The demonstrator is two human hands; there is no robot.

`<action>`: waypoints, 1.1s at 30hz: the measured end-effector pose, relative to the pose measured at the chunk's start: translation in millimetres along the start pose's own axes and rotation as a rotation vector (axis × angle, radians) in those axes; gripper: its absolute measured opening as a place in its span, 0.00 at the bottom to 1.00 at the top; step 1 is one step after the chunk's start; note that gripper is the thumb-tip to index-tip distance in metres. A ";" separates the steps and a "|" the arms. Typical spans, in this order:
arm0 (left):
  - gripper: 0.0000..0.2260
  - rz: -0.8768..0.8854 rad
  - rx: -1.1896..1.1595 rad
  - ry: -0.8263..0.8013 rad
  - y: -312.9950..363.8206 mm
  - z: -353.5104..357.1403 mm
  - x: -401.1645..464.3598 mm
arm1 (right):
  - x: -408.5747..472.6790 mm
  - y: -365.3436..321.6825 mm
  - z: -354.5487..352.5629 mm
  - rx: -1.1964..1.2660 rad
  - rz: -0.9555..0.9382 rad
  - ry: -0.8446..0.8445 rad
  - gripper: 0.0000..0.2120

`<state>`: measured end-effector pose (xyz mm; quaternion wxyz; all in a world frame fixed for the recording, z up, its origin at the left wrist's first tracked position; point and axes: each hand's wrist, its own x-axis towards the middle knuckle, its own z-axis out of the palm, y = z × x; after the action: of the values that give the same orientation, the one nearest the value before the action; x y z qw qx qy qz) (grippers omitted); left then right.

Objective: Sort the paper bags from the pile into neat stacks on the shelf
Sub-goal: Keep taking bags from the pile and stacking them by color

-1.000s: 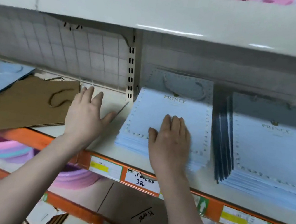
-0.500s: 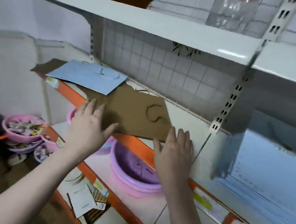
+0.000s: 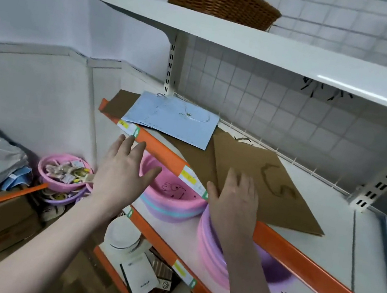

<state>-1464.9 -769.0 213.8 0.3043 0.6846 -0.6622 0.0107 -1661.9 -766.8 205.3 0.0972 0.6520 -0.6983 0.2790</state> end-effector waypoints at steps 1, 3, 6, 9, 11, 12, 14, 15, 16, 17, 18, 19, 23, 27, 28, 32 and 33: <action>0.30 0.002 -0.004 0.000 -3.4 0.5 8.0 | 7.5 -4.0 4.0 0.004 0.001 -0.001 0.25; 0.30 0.015 -0.005 0.004 -9.2 2.7 25.2 | 24.1 -11.0 11.1 0.010 0.008 -0.012 0.25; 0.30 0.033 -0.001 -0.001 -17.9 11.3 54.2 | 49.0 -21.8 22.4 -0.006 0.026 -0.083 0.26; 0.29 0.036 0.002 -0.014 -24.8 25.9 92.3 | 79.8 -33.4 39.1 0.001 0.012 -0.096 0.26; 0.29 0.050 0.010 -0.008 -26.2 38.5 121.3 | 104.0 -39.4 52.8 -0.011 0.014 -0.108 0.26; 0.29 0.049 0.019 -0.025 -26.1 44.9 136.0 | 115.7 -41.3 59.5 -0.022 0.019 -0.117 0.27; 0.29 0.063 0.039 -0.072 -25.9 59.1 168.0 | 137.2 -44.1 71.9 -0.047 0.043 -0.129 0.27; 0.30 0.072 0.053 -0.098 -25.3 65.9 184.0 | 145.6 -45.8 77.9 -0.059 0.063 -0.145 0.27; 0.30 0.078 0.068 -0.122 -24.7 72.8 198.9 | 151.6 -48.0 84.4 -0.065 0.089 -0.174 0.27; 0.30 0.081 0.081 -0.140 -23.7 79.5 213.2 | 156.6 -50.6 90.8 -0.058 0.117 -0.203 0.27; 0.30 0.086 0.091 -0.159 -22.8 86.2 226.0 | 161.1 -53.6 97.4 -0.042 0.140 -0.228 0.26; 0.31 0.084 0.093 -0.182 -21.4 91.8 236.9 | 164.5 -56.4 103.7 -0.034 0.157 -0.252 0.26; 0.30 0.067 0.100 -0.288 -22.8 114.5 265.5 | 166.4 -60.4 127.1 -0.106 0.187 -0.316 0.27; 0.27 0.058 0.104 -0.354 -30.5 136.7 279.2 | 168.5 -65.9 144.3 -0.122 0.254 -0.236 0.26; 0.26 0.047 0.104 -0.367 -32.2 140.3 280.9 | 168.7 -67.9 147.0 -0.127 0.262 -0.227 0.24; 0.31 0.016 0.111 -0.352 -33.7 146.4 285.0 | 166.0 -70.5 148.4 -0.141 0.246 -0.237 0.28; 0.33 0.011 0.120 -0.342 -33.8 145.8 286.6 | 165.8 -70.0 148.7 -0.142 0.248 -0.235 0.28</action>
<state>-1455.5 -1092.0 201.1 0.1459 0.6899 -0.7062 -0.0645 -1582.1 -985.1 183.8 0.0258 0.5804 -0.7978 0.1609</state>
